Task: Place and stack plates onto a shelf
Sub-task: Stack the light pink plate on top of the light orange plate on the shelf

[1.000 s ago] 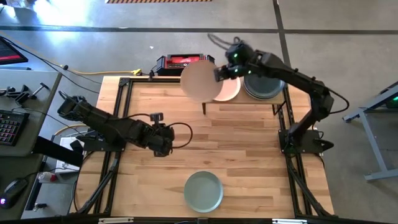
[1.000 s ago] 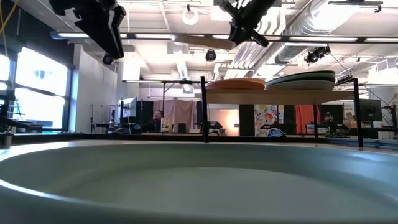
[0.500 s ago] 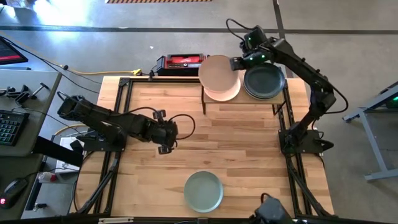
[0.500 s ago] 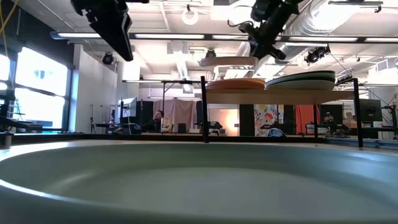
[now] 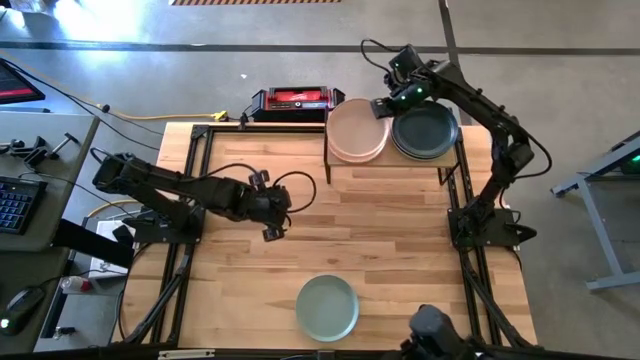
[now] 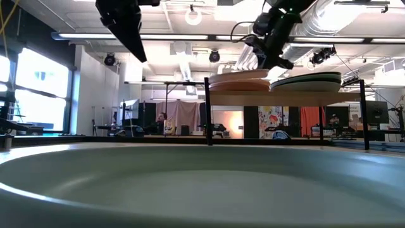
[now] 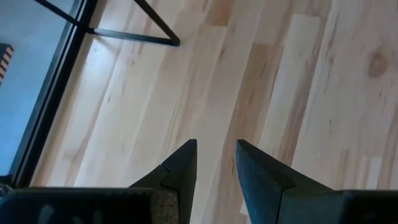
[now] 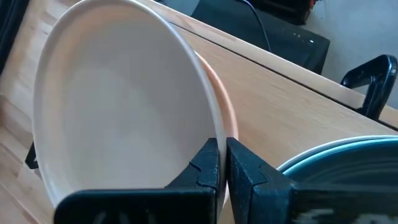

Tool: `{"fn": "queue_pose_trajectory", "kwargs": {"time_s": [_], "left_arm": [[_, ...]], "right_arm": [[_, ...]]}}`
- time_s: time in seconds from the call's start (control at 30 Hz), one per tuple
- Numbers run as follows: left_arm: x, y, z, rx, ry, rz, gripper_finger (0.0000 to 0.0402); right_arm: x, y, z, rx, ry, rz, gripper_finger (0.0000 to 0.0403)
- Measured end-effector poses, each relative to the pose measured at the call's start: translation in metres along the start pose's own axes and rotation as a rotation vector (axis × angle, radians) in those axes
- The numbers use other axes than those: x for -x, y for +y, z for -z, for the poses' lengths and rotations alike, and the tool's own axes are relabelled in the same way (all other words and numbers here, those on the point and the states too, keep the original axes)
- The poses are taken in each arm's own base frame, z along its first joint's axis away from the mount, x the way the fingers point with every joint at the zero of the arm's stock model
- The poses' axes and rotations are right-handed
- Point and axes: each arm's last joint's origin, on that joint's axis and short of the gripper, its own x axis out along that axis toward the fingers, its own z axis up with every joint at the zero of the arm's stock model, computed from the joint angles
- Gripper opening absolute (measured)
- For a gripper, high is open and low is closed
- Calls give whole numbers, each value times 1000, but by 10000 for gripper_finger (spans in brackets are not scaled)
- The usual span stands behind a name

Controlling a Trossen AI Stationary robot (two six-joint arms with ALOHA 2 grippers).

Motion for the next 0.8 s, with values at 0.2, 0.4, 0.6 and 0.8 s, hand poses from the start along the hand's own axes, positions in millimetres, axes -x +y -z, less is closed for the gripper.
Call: {"fn": "queue_pose_trajectory", "kwargs": {"time_s": [0.2, 0.4, 0.6, 0.8], "left_arm": [[-3, 5, -1, 50, 7, -12, 102], [-3, 6, -1, 50, 7, -13, 102], [-3, 6, -1, 49, 3, -28, 102], [-3, 6, -1, 49, 1, -35, 102]], "right_arm": [[-10, -1, 0, 6, 35, 29, 0], [-18, -1, -1, 13, 55, 34, 0], [-19, 3, 0, 25, 58, 29, 7], [-21, 9, 0, 42, 40, 19, 59]]}}
